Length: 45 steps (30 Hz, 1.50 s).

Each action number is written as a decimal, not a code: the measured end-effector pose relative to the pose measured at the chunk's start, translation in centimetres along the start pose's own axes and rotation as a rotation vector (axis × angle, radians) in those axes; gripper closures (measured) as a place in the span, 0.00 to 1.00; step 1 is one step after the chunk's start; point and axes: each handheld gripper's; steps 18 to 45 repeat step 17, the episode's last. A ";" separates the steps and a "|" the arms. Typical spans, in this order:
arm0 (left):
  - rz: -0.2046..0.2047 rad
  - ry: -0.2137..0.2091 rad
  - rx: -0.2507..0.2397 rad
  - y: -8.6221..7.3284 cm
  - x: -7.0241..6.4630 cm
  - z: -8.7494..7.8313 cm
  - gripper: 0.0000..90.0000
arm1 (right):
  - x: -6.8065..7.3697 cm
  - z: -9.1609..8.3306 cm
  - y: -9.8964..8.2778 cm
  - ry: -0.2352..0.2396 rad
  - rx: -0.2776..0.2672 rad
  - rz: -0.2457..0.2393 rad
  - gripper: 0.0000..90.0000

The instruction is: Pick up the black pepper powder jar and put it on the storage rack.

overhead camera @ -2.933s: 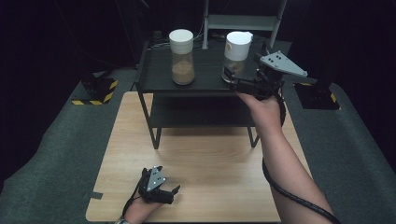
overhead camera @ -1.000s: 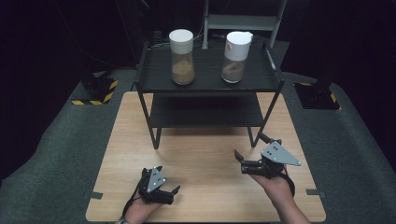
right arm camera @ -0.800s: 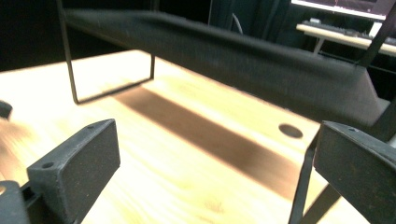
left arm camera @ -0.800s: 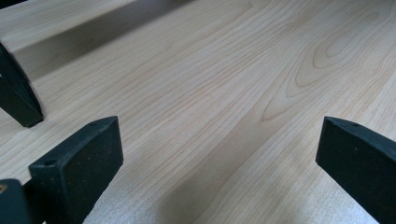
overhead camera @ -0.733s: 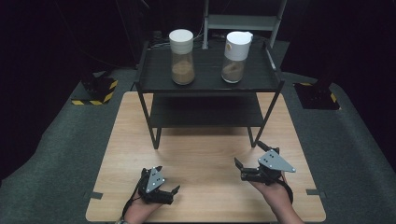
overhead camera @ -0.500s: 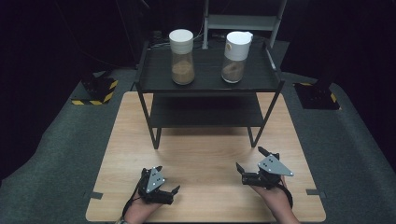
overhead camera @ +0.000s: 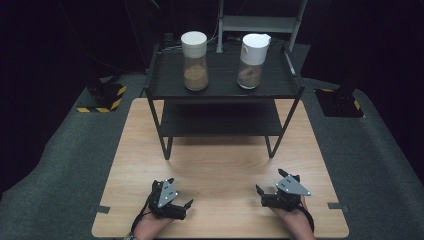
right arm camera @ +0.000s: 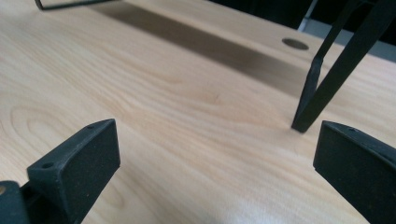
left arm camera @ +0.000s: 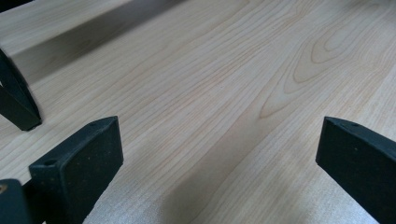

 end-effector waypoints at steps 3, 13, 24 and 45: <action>-0.001 0.002 0.001 0.0 0.0 0.0 0.01 | 0.1 0.0 0.0 -0.009 0.019 -0.015 0.00; 0.014 0.005 0.007 0.1 -0.2 0.0 0.01 | 0.6 0.0 0.1 -0.016 0.038 -0.058 0.00; 0.004 0.013 0.010 0.1 -0.3 -0.1 0.01 | 0.0 -0.2 0.2 0.000 0.042 -0.031 0.00; 0.004 0.013 0.010 0.1 -0.3 -0.1 0.01 | 0.0 -0.2 0.2 0.000 0.042 -0.031 0.00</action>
Point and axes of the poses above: each handheld gripper's, and its own axes: z roughly forward along the jaws, y roughly out of its top, x roughly to its left, and after that the axes turned 11 degrees about z, right-handed
